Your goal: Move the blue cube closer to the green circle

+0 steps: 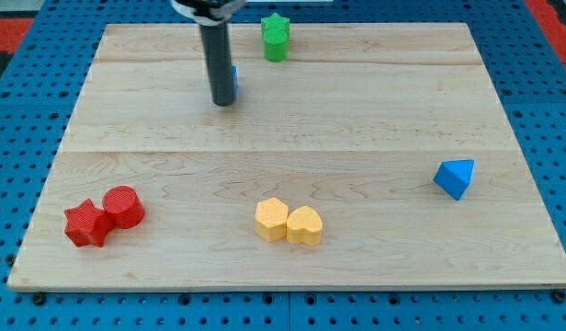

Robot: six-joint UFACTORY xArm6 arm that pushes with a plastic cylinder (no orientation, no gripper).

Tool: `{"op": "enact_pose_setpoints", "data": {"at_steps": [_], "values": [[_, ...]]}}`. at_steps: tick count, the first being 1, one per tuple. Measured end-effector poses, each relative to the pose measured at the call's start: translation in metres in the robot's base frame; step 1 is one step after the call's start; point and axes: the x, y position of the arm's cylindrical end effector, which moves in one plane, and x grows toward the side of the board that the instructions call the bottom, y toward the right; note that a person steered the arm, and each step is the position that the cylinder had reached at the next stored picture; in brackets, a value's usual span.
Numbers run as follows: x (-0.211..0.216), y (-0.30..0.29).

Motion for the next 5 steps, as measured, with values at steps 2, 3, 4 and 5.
{"op": "enact_pose_setpoints", "data": {"at_steps": [2,3,4,5], "values": [[-0.045,-0.058],[-0.083,-0.053],[-0.082,-0.013],[-0.076,-0.018]]}}
